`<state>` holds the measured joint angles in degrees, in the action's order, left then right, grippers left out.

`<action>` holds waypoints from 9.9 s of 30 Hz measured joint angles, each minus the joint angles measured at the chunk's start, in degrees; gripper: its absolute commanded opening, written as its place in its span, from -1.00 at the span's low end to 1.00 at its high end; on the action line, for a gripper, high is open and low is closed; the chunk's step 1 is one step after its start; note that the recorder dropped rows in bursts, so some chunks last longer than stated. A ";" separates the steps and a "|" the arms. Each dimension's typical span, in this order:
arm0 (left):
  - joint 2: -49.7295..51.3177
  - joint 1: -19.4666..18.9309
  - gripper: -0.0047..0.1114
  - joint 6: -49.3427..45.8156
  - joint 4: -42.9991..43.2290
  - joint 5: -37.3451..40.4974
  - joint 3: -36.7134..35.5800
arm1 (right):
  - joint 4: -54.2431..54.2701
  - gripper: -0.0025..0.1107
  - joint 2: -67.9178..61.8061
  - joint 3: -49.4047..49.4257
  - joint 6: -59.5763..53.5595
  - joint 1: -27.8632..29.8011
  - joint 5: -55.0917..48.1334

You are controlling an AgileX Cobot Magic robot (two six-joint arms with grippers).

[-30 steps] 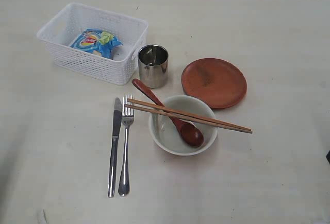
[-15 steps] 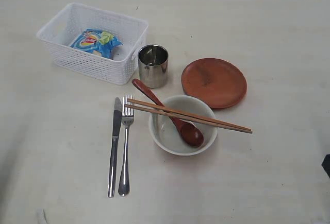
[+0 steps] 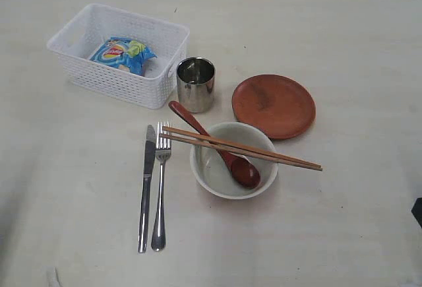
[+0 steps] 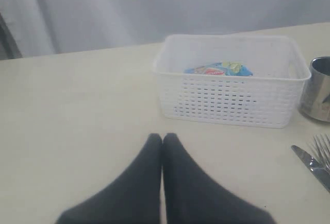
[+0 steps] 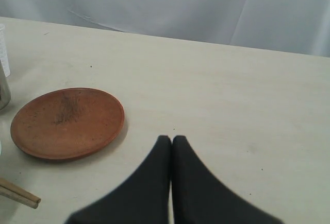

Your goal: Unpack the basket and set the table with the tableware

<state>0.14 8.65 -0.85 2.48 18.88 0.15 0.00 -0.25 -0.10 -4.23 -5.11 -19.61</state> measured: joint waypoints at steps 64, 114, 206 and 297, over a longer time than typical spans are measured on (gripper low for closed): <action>67.93 0.00 0.08 -6.11 -21.35 17.41 61.95 | 0.00 -0.95 0.00 0.00 0.00 0.00 0.00; 119.75 9.12 -0.92 -10.60 -7.51 26.83 88.86 | 0.00 -0.95 0.00 0.00 0.00 0.09 0.00; 119.23 44.12 -0.71 -13.04 0.04 3.98 88.86 | 0.00 -0.95 0.00 0.00 0.00 0.09 0.00; 117.35 43.98 -0.92 -6.02 -4.03 3.04 89.49 | 0.00 -0.95 0.00 0.00 0.00 0.09 0.00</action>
<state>117.49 52.63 -6.87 -1.55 21.92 89.64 0.00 -0.25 -0.10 -4.23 -5.03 -19.61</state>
